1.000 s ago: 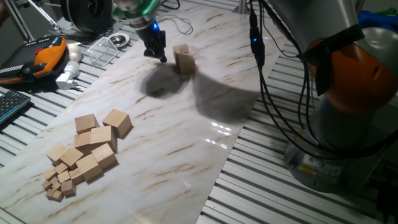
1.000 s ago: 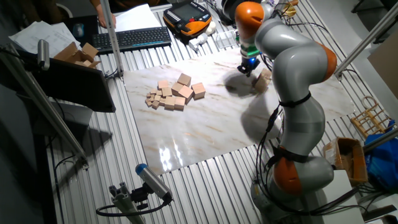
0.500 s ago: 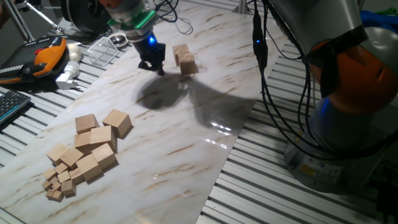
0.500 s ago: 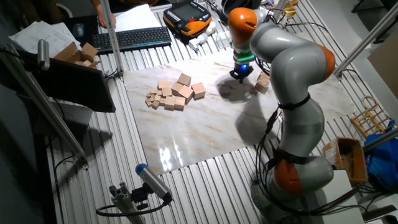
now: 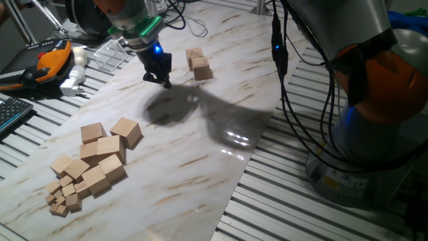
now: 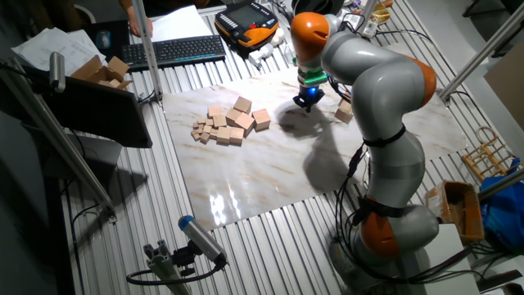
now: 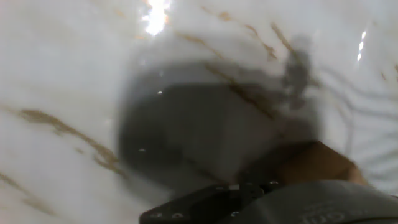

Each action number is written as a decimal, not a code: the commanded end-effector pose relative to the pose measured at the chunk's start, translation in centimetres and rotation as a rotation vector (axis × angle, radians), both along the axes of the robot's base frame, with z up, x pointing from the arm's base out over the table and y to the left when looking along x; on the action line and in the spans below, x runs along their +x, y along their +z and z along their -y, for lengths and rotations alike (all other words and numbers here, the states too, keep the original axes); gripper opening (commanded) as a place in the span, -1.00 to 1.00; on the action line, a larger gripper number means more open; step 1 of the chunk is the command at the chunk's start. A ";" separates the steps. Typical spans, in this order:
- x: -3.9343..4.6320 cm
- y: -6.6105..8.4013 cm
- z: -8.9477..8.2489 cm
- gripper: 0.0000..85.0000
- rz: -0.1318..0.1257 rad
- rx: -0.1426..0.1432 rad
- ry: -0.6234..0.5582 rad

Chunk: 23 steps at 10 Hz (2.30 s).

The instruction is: Stack the blocks into a cross shape

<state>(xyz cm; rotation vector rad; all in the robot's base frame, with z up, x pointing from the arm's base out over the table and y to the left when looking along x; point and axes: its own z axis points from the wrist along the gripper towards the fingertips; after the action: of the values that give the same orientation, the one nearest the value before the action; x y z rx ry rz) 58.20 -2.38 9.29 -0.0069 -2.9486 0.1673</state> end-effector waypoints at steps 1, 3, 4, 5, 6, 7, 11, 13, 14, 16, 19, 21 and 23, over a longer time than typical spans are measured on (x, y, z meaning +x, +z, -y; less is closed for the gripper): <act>0.00 0.0 -0.1 -1.00 0.005 -0.005 0.051; 0.00 0.0 -0.1 -1.00 -0.008 0.032 0.088; 0.00 0.0 -0.1 -1.00 -0.015 0.062 0.084; 0.00 0.0 -0.1 -1.00 -0.024 0.077 0.071; 0.00 0.0 -0.1 -1.00 -0.027 0.092 0.051; 0.00 0.0 -0.1 -1.00 -0.023 0.111 0.019; 0.51 0.8 -8.6 -0.20 0.024 0.101 -0.151; 0.34 0.4 -10.4 -0.20 0.029 0.108 -0.175; 0.41 -0.2 -10.7 -0.20 0.030 0.112 -0.187; 0.99 -0.5 -10.6 -0.20 0.031 0.115 -0.172; 1.18 -0.5 -10.3 -0.20 0.025 0.121 -0.174; 1.13 -0.5 -10.4 -0.20 0.025 0.123 -0.175; 1.11 -0.5 -10.2 -0.20 0.025 0.110 -0.152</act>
<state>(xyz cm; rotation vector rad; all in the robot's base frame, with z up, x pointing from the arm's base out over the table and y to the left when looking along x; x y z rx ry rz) 59.31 7.85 8.80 -0.2116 -2.9631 -0.0177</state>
